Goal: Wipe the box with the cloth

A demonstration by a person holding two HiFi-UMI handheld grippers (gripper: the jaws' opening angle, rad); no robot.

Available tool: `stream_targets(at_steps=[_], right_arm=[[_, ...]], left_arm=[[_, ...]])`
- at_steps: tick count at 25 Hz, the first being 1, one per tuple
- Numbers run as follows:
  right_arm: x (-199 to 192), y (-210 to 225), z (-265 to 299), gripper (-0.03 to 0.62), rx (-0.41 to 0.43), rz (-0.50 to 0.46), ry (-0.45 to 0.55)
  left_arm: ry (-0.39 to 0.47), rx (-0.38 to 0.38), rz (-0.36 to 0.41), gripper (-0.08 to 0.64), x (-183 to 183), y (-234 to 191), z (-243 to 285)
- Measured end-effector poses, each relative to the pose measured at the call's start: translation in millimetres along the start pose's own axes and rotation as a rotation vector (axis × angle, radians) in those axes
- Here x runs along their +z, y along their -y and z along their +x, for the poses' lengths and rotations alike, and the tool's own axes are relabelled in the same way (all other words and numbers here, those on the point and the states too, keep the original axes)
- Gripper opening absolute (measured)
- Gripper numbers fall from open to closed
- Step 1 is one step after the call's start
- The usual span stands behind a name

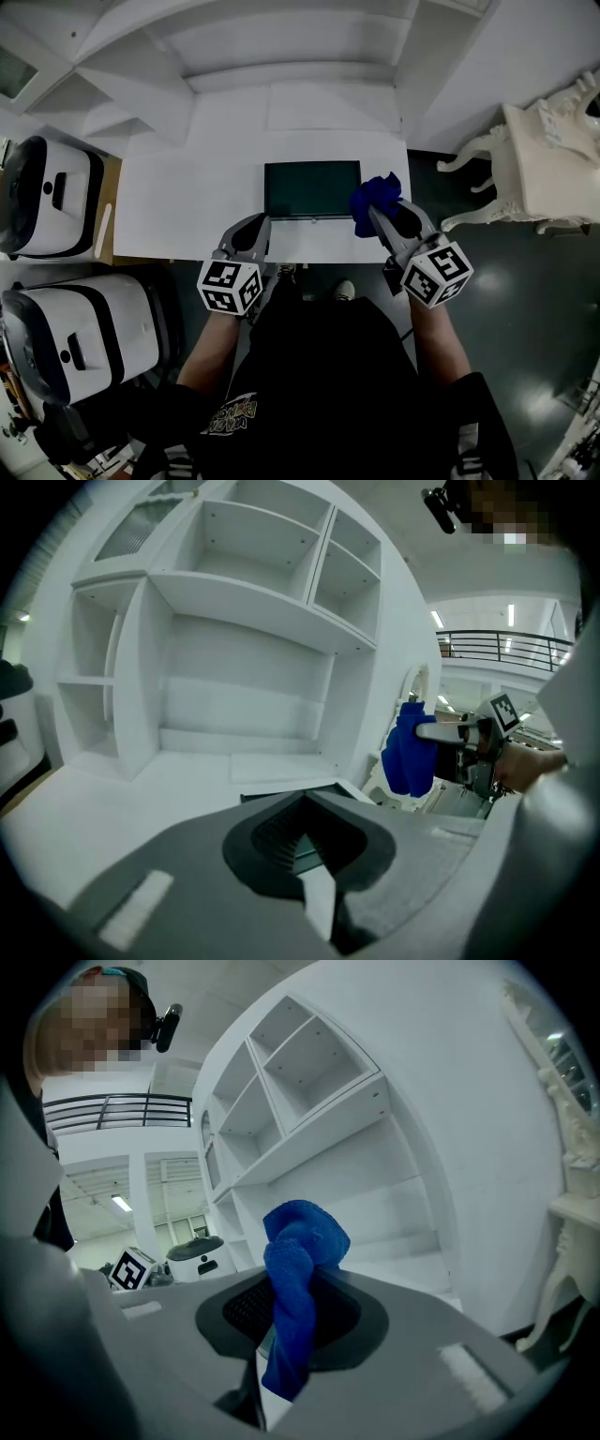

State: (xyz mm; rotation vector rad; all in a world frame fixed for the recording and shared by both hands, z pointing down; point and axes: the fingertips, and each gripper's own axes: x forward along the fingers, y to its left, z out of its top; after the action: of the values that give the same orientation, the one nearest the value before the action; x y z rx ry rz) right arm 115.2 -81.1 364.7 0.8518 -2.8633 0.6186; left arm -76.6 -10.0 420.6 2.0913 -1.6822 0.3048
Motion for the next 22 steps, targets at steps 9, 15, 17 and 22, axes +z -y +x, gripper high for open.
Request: stream_targets(at_steps=[9,15,17,22], right_arm=[[-6.0,-21.4,58.4,0.101,-0.023,-0.006,-0.039],[-15.8,-33.2,97.7,0.101,-0.029,0.004,-0.071],[-19.7,-37.0,110.6,0.101,-0.027,0.011,-0.082],[-29.3,-44.9,143.0,0.101,-0.020,0.039,-0.098]], left_arm=[[-0.087,-0.077,0.034,0.002,-17.4,-39.7,19.7],[-0.128,-0.140,0.033,0.002,-27.4,-56.2,34.0],[-0.137,-0.162,0.033,0.002,-29.1,-59.8,38.3],[-0.185,-0.209,0.056,0.018,-40.1,-66.1,48.8]])
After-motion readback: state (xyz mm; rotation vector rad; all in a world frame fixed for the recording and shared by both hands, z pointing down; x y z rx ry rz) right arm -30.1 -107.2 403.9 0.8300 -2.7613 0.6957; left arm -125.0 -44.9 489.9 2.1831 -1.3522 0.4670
